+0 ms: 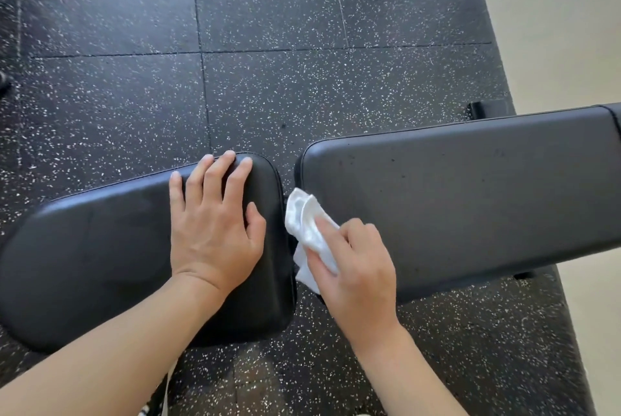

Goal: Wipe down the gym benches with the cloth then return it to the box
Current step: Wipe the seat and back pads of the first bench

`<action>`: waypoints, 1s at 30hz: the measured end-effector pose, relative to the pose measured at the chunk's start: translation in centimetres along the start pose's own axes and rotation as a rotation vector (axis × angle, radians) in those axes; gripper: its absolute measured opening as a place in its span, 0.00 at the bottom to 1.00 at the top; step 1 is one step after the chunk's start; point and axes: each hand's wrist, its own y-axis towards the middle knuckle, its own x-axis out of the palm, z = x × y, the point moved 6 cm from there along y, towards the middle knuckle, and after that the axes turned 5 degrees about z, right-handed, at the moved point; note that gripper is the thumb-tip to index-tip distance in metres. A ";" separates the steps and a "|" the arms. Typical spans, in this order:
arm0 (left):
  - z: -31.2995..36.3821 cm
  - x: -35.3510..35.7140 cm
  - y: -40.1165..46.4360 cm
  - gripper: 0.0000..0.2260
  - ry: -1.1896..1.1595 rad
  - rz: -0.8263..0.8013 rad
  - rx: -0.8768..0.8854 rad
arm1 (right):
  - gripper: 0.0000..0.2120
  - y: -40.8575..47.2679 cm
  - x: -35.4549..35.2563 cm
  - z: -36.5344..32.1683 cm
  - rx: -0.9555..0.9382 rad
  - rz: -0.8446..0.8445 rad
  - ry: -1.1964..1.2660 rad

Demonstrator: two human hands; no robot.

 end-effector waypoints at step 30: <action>0.1 0.0 0.1 0.27 0.016 0.004 0.010 | 0.14 13.1 0.8 4.1 -0.104 0.119 -0.256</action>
